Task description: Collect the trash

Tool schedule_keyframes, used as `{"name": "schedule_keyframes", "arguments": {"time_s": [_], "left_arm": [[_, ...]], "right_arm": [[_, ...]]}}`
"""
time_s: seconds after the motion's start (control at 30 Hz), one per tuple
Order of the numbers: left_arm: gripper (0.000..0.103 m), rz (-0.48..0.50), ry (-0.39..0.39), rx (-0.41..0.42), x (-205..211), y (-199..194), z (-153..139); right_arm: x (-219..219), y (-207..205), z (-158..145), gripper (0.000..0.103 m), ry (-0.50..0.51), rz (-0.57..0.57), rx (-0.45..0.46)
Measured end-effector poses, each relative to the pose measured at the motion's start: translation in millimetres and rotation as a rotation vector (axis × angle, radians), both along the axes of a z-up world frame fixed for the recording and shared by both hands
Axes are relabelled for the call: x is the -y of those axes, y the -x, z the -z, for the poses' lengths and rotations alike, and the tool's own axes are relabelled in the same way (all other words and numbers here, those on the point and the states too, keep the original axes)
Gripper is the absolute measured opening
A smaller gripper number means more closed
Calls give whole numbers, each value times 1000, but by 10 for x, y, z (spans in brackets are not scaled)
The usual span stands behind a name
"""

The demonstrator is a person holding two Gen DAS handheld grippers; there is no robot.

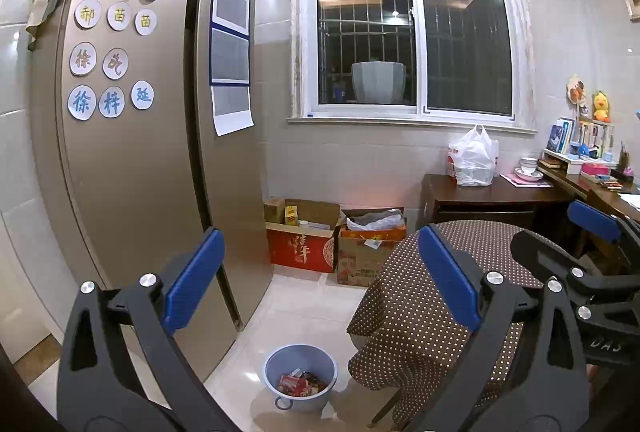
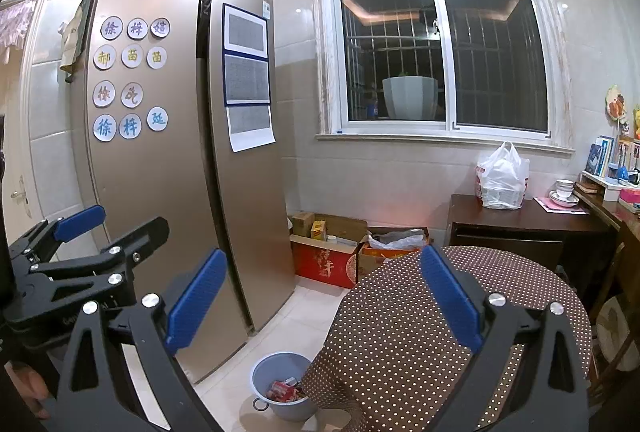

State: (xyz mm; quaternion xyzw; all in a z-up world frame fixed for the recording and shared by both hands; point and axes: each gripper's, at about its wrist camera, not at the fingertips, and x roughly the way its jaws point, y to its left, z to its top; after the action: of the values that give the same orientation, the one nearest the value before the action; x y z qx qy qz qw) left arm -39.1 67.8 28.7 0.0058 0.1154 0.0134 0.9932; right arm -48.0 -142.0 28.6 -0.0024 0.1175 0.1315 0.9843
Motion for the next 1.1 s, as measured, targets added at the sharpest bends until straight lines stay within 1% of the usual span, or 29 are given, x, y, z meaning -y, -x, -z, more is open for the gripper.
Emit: {"name": "schedule_keyframes", "arguments": {"time_s": [0.3,1.1], "left_arm": [[95,1,4,-11,-47,-19,67],[96,2,5,-17,-100,-44,70]], "right_arm": [[-15,-29,24,96,-3,-3,-13],[-59,-45,39,96,-4,-6,-22]]}}
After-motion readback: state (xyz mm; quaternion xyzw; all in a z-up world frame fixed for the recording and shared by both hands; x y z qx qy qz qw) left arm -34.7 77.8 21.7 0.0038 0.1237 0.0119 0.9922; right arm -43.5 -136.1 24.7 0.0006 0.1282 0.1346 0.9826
